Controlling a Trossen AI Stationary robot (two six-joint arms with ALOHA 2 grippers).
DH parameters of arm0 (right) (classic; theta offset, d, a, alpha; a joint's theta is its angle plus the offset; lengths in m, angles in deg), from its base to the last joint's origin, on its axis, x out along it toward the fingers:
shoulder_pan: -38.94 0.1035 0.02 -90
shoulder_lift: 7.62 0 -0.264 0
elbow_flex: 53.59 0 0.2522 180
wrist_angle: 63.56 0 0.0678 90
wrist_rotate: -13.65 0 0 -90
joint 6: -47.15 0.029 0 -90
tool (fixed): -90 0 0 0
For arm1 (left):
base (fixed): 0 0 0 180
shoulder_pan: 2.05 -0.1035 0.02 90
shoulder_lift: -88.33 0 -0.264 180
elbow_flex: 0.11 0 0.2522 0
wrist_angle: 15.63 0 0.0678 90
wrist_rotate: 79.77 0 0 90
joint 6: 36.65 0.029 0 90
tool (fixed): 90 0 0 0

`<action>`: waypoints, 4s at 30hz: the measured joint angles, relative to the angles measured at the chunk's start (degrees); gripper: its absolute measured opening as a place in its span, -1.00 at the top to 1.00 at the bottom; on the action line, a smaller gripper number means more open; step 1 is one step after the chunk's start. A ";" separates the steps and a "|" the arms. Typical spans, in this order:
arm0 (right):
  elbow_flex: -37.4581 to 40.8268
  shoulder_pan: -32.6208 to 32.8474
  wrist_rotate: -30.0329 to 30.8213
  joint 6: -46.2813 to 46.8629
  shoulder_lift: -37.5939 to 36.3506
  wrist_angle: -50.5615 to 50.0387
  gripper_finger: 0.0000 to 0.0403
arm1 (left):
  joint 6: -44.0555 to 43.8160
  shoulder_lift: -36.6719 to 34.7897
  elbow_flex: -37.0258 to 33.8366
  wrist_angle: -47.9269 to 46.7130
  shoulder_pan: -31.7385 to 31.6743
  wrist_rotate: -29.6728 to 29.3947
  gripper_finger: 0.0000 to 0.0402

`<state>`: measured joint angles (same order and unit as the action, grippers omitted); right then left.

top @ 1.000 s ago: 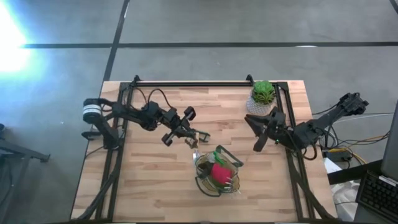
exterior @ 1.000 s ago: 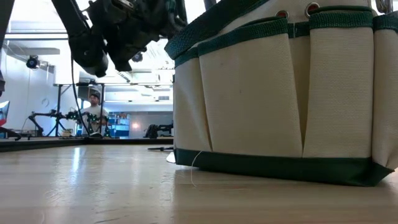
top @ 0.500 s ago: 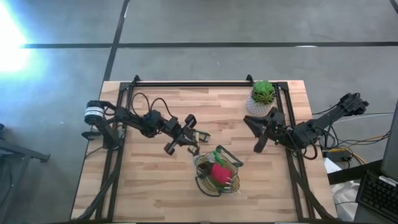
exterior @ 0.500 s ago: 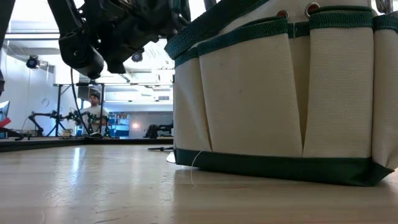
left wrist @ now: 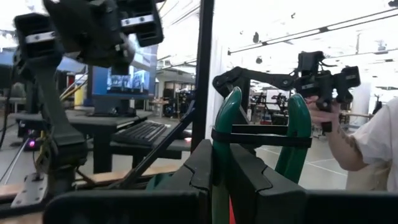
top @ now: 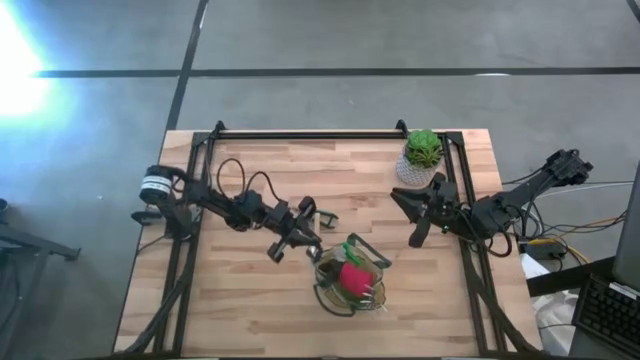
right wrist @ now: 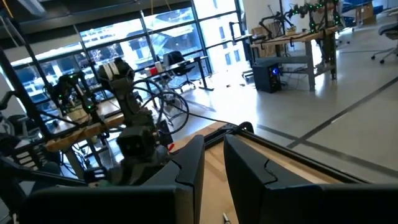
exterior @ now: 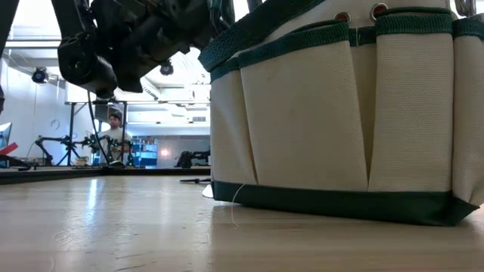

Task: Pick & Place Garden tools in Gardening bag
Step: Put the left green shear scissors into the white gardening bag, then put the brown trowel into the white gardening bag

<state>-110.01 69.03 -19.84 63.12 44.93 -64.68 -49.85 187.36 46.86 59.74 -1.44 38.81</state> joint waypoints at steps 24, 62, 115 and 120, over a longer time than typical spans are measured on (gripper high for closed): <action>0.00 0.02 -0.22 0.50 0.00 -0.20 0.72 | 2.13 7.11 0.50 0.06 0.84 -2.46 0.87; 0.00 0.02 -1.55 0.33 0.02 -0.04 0.72 | 0.55 13.39 3.41 -6.15 0.87 -0.59 0.76; 0.00 0.02 -1.56 0.09 0.02 -0.42 0.72 | 6.40 -2.86 7.36 -53.95 -3.23 3.37 -0.22; 0.00 0.02 -1.57 0.03 0.02 -0.42 0.72 | 6.45 -2.86 8.42 -58.49 -4.34 5.39 -0.22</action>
<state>-110.01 69.05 -21.40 63.15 44.95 -65.09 -43.40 184.49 55.28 1.25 -5.78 44.20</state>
